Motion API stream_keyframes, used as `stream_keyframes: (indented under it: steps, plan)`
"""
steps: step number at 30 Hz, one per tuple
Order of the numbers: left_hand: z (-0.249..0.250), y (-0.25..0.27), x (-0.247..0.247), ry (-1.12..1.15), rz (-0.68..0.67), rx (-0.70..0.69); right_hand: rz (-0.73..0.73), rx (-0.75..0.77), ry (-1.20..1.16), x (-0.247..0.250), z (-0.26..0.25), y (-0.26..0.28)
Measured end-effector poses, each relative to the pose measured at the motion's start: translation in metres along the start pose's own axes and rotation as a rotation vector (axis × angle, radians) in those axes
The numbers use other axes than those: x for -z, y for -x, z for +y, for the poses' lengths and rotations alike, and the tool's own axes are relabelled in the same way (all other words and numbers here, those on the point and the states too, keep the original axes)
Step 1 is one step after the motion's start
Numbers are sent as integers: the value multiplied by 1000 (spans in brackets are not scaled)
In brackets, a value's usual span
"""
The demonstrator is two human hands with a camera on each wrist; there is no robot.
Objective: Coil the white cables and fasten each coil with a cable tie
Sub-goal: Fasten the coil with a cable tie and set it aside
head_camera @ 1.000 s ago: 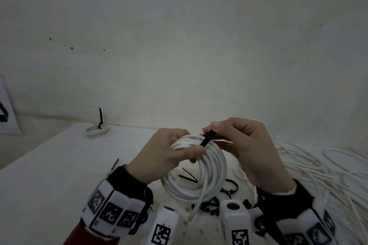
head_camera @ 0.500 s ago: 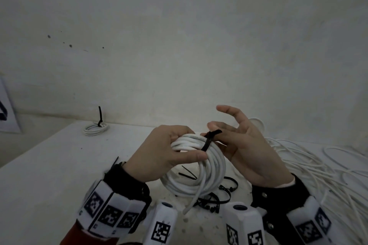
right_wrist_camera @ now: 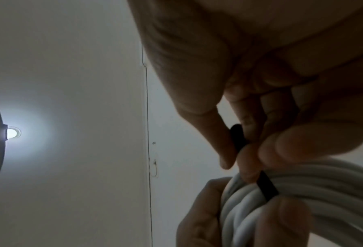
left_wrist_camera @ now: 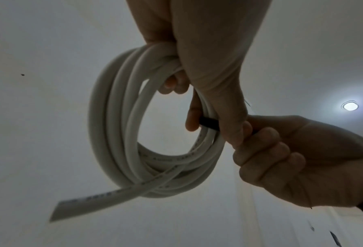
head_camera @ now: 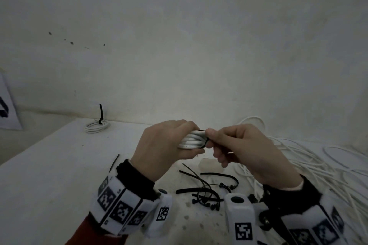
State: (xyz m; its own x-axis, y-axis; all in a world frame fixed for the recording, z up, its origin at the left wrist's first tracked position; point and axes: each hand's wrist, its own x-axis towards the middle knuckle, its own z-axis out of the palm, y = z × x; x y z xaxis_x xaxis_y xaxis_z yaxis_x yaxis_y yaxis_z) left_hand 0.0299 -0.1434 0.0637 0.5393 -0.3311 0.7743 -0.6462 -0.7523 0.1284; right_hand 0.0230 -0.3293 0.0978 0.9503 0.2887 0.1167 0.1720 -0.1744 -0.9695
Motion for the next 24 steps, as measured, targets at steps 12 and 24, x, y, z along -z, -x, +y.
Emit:
stream_keyframes:
  steps: [12, 24]
  plan:
    - [-9, 0, -7, 54, 133, 92, -93, -20, -447, -13, 4, -3]
    - [-14, -1, -7, 234, 123, 173, -75, 224, -318, -22, 6, 1]
